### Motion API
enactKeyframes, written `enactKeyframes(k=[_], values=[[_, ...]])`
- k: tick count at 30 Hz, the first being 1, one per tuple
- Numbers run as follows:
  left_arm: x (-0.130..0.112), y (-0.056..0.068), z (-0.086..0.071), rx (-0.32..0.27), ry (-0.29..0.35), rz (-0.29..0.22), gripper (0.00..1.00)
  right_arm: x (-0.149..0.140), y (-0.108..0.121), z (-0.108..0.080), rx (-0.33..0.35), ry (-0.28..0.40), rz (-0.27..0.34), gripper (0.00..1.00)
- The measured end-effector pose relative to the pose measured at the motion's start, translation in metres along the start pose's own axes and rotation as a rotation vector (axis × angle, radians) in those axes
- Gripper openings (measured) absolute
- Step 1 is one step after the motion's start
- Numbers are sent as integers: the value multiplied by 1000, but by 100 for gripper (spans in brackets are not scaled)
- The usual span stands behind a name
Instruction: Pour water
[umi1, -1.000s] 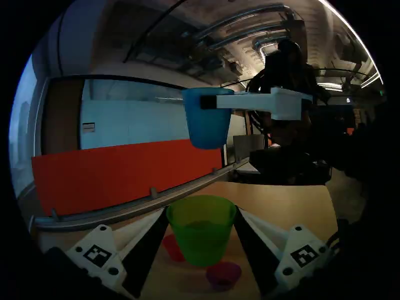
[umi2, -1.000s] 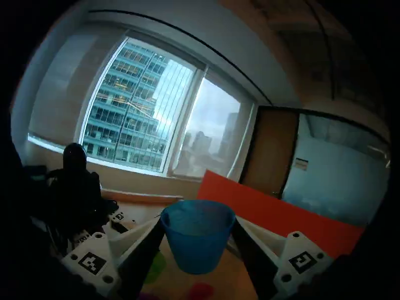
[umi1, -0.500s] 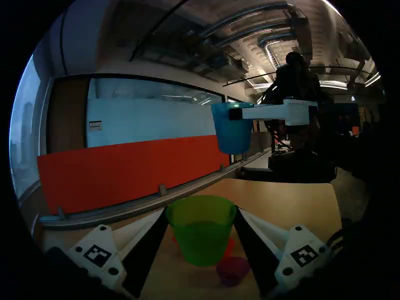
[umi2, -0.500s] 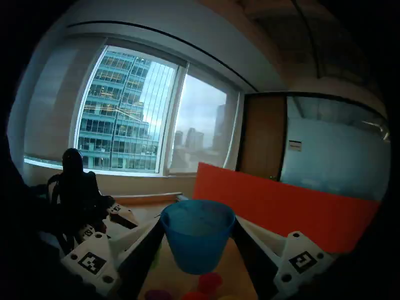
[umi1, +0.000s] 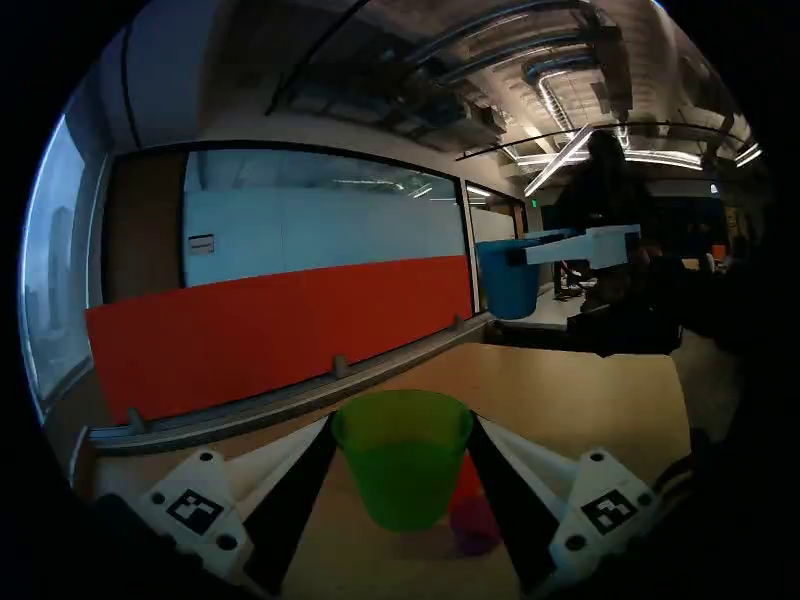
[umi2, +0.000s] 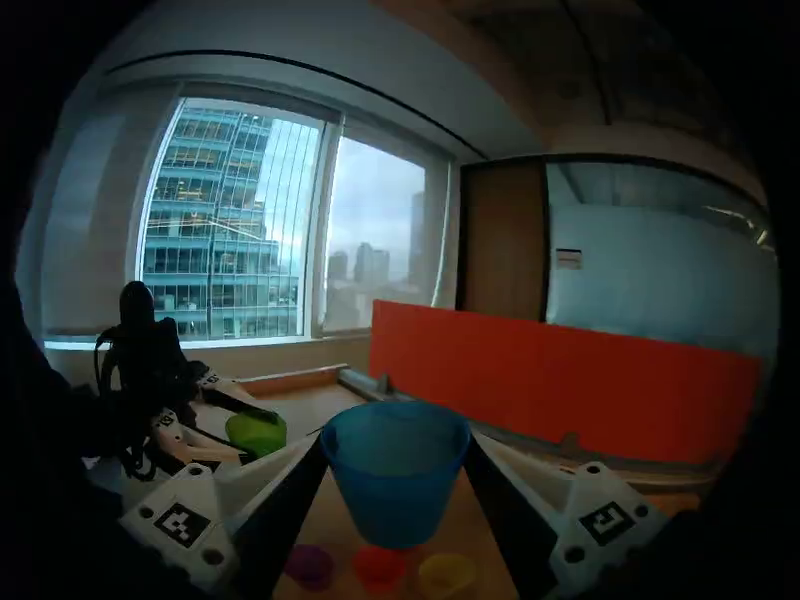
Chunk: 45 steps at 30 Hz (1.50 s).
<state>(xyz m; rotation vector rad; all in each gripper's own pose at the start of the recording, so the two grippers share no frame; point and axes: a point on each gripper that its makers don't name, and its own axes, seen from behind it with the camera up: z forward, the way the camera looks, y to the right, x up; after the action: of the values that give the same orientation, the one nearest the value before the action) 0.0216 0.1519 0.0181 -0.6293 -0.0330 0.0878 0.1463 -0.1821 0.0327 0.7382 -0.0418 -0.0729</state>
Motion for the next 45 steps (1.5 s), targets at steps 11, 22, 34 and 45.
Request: enactKeyframes(k=[11, 22, 34, 45], values=[[-22, -4, -5, 4, -50, 3, 89, -47, 18, -13, -31, -65, 8, 93], [-62, -4, -6, -8, -159, 15, 89, -110, 27, -19, -44, -175, 34, 93], [-119, -2, -7, -32, -331, 43, 89, -169, 33, -22, -42, -296, 48, 93], [-160, 3, -11, -66, -460, 49, 89, -213, 35, -27, -35, -394, 47, 93]])
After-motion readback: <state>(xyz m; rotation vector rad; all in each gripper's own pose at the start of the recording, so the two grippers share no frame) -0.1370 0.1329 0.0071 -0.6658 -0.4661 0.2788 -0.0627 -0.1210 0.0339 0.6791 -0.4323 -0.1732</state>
